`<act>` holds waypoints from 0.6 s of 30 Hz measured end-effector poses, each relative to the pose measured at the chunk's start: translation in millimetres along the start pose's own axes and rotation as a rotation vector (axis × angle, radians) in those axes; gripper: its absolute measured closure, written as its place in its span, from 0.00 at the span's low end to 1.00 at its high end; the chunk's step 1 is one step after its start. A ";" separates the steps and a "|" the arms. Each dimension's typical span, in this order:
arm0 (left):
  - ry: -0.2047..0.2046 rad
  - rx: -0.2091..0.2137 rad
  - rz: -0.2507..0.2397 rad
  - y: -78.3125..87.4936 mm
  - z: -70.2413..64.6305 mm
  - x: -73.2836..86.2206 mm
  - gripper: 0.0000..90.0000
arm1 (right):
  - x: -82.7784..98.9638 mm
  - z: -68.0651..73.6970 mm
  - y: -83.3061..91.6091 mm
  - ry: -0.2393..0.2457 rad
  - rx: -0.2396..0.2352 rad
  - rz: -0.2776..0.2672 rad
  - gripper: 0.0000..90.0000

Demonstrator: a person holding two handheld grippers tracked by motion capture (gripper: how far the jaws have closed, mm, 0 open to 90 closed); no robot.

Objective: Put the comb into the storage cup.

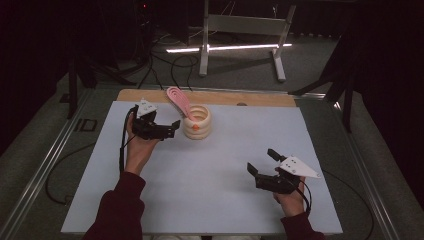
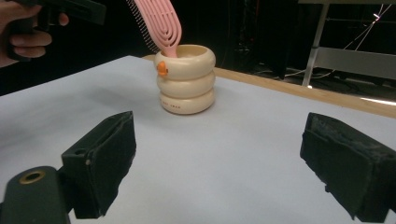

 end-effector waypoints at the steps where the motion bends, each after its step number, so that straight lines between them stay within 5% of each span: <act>1: -0.001 0.002 0.001 1.8 0.1 0.6 0.00 | 0.0 0.3 0.0 0.001 -0.001 0.000 0.11; 18: -0.054 0.062 -0.022 31.6 -3.5 16.8 0.00 | -0.5 0.0 -0.2 0.006 0.001 0.000 0.11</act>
Point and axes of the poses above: each handheld gripper's, and its own axes: y roughly backward along the jaws, x roughly out of its underside, z roughly to its left, the point moved 7 cm from there along -y, roughly forward along the jaws, and after that the axes turned 12 degrees about y, right-handed, at the moved point
